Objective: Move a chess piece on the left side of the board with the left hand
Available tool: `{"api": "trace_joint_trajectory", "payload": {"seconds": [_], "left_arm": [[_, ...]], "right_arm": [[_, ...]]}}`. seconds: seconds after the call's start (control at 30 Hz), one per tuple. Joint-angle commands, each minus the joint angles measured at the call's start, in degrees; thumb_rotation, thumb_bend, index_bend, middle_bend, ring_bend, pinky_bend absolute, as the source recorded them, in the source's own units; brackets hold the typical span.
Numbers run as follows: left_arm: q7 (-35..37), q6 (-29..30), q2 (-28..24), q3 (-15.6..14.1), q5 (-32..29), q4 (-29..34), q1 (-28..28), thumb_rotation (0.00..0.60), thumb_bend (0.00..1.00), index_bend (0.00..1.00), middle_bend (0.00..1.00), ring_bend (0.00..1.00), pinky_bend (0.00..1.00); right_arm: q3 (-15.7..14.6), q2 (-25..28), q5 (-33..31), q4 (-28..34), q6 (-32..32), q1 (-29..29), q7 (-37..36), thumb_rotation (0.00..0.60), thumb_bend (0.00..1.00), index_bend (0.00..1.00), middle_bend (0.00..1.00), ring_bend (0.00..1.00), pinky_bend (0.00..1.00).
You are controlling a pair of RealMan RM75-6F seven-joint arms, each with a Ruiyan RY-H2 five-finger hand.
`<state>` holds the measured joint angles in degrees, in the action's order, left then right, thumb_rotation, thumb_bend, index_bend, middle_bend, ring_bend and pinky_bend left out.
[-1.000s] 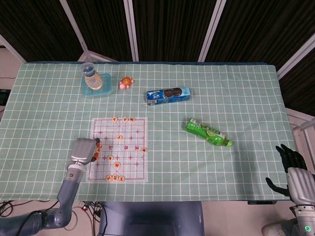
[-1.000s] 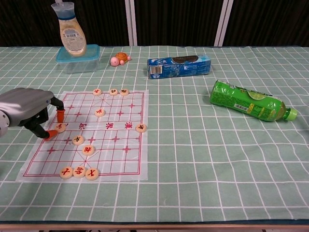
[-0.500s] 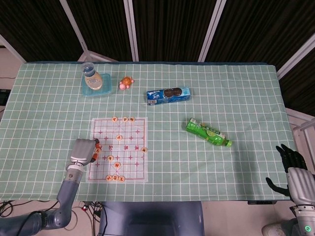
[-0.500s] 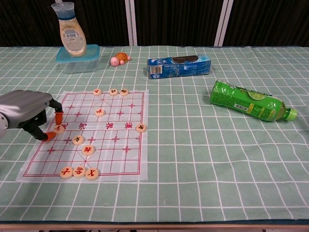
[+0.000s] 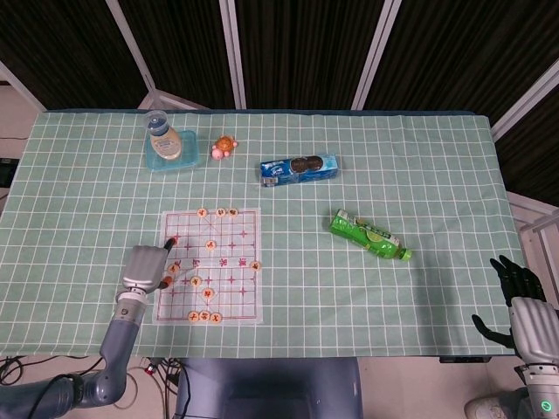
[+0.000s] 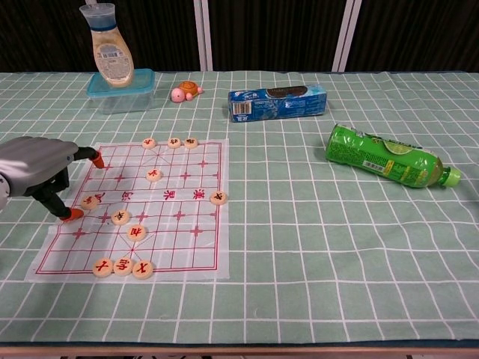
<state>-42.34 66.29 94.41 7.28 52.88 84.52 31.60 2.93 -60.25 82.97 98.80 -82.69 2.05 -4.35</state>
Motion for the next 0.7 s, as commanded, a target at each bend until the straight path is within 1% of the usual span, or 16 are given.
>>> {"api": "trace_joint_trajectory", "payload": {"seconds": [0.03,0.17,0.27,0.37,0.4,0.47,0.53,0.57,0.63,0.7], "left_arm": [[2.38,1.83,-0.88,0.21,2.35,1.16,-0.7,0.6,0.17,0.22,0.96,0.88,0.93],[6.52,4.92,-3.25,-0.66,6.83,3.5,-2.61,0.6,0.16,0.2,0.85,0.79,0.86],[10.01,7.96,-5.64,-1.63,10.87,5.23,-4.48,0.6,0.16,0.17,0.79,0.74,0.82],[13.06,10.55,-7.98,-2.55,14.26,6.13,-6.18,0.6,0.14,0.12,0.69,0.66,0.76],[13.71,11.18,-8.73,-2.81,14.94,6.28,-6.68,0.6,0.12,0.1,0.63,0.61,0.73],[15.14,11.97,-9.96,-3.17,15.76,6.78,-7.58,0.6,0.1,0.05,0.49,0.47,0.62],[16.57,12.66,-11.07,-3.52,16.36,7.35,-8.49,0.6,0.08,0.01,0.3,0.27,0.45],[17.14,12.97,-11.58,-3.78,16.78,7.65,-8.91,0.6,0.08,0.0,0.24,0.22,0.39],[18.09,13.91,-12.57,-4.52,18.19,8.23,-9.77,0.6,0.06,0.0,0.1,0.08,0.25],[18.7,14.99,-13.64,-5.6,20.05,8.93,-10.68,0.6,0.04,0.0,0.02,0.02,0.15]], "right_arm": [[-0.02,-0.01,0.04,0.01,0.0,-0.01,0.02,0.6,0.3,0.0,0.0,0.0,0.0],[-0.05,0.0,0.21,-0.05,-0.08,-0.01,0.04,0.6,0.3,0.0,0.0,0.0,0.0],[-0.1,-0.01,0.3,-0.02,-0.11,-0.03,0.08,0.6,0.3,0.0,0.0,0.0,0.0],[-0.18,-0.09,0.46,-0.02,-0.12,-0.02,0.27,0.6,0.3,0.0,0.0,0.0,0.0],[-0.2,-0.09,0.51,-0.02,-0.17,-0.04,0.34,0.6,0.3,0.0,0.0,0.0,0.0],[-0.22,-0.15,0.57,-0.05,-0.23,-0.05,0.5,0.6,0.3,0.0,0.0,0.0,0.0],[-0.2,-0.18,0.64,-0.09,-0.38,-0.09,0.62,0.6,0.3,0.0,0.0,0.0,0.0],[-0.21,-0.19,0.68,-0.12,-0.44,-0.11,0.71,0.6,0.3,0.0,0.0,0.0,0.0],[-0.25,-0.21,0.79,-0.2,-0.5,-0.12,0.9,0.6,0.3,0.0,0.0,0.0,0.0],[-0.22,-0.26,1.04,-0.38,-0.71,-0.1,1.25,0.6,0.3,0.0,0.0,0.0,0.0]]}}
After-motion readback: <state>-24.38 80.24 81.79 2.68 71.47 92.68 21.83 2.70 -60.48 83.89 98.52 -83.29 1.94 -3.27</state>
